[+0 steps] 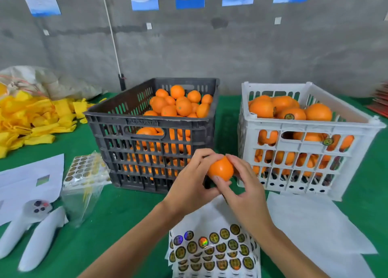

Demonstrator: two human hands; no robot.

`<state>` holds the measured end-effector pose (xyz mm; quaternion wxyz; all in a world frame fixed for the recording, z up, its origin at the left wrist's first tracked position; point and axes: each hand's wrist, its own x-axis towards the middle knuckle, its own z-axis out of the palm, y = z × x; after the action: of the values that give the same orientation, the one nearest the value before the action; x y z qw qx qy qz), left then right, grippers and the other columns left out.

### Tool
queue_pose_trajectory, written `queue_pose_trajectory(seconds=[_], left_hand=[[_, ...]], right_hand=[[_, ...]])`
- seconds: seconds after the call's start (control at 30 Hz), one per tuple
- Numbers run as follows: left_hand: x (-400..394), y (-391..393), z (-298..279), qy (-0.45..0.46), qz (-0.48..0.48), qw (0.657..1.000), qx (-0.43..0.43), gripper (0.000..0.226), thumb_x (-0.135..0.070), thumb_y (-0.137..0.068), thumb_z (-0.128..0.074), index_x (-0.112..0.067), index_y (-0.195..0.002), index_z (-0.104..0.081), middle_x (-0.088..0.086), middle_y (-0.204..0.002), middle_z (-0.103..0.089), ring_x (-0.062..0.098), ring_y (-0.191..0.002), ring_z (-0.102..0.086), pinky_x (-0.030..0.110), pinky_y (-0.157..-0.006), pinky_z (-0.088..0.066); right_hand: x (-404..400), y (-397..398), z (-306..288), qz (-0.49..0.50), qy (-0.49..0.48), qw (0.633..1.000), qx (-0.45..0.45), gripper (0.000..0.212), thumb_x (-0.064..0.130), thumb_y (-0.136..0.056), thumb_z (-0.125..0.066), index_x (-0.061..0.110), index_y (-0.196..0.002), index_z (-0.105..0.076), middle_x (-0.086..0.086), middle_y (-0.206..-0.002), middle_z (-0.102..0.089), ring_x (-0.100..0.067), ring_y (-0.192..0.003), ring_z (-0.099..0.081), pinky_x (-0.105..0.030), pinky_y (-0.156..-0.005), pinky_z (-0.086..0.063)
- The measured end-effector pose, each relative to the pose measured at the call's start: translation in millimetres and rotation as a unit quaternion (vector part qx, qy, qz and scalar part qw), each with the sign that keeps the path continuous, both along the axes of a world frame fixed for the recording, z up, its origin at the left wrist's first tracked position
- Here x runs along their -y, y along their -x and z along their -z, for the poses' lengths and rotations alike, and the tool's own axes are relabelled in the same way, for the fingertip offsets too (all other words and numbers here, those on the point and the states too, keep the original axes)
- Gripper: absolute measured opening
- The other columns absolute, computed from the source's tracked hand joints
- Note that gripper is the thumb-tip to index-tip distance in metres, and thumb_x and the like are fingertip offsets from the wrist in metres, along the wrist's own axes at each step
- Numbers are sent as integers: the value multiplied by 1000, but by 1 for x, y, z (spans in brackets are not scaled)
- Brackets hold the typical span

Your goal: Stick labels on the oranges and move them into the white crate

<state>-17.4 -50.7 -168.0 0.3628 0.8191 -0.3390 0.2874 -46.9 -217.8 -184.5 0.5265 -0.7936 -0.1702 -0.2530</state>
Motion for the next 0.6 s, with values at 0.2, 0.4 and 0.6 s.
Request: queue_pose_trajectory(seconds=[0.2,0.4,0.6], left_hand=[[-4,5,84,-119,-53,989,-76,48,-45,-92,-73,-26,-130,-50,-9,-130,-42,20,-90,-66,31,-59,-56],[-5,-3,87,-115,-100,982,-113,50,-53,-90,-71,-29,-128,-50,-10,-130,-42,14,-89,-62,16,-64,-51],[-4,-1,85,-146,-136,975,-99,56,-55,-88,-70,-24,-132,-53,-3,-127,-43,21,-74,-65,32,-54,-58]], right_hand=[[44,12,65,-59,191,969,-142,58,67,-98,-49,44,-150,-39,38,-150,-34,12,-138,-36,-25,-115,-39],[61,5,63,-155,278,923,-217,74,82,-79,-60,45,-142,-53,45,-146,-33,18,-138,-27,-16,-114,-25],[64,0,65,-191,215,928,-239,59,61,-80,-78,43,-135,-63,41,-145,-40,17,-139,-30,1,-106,-22]])
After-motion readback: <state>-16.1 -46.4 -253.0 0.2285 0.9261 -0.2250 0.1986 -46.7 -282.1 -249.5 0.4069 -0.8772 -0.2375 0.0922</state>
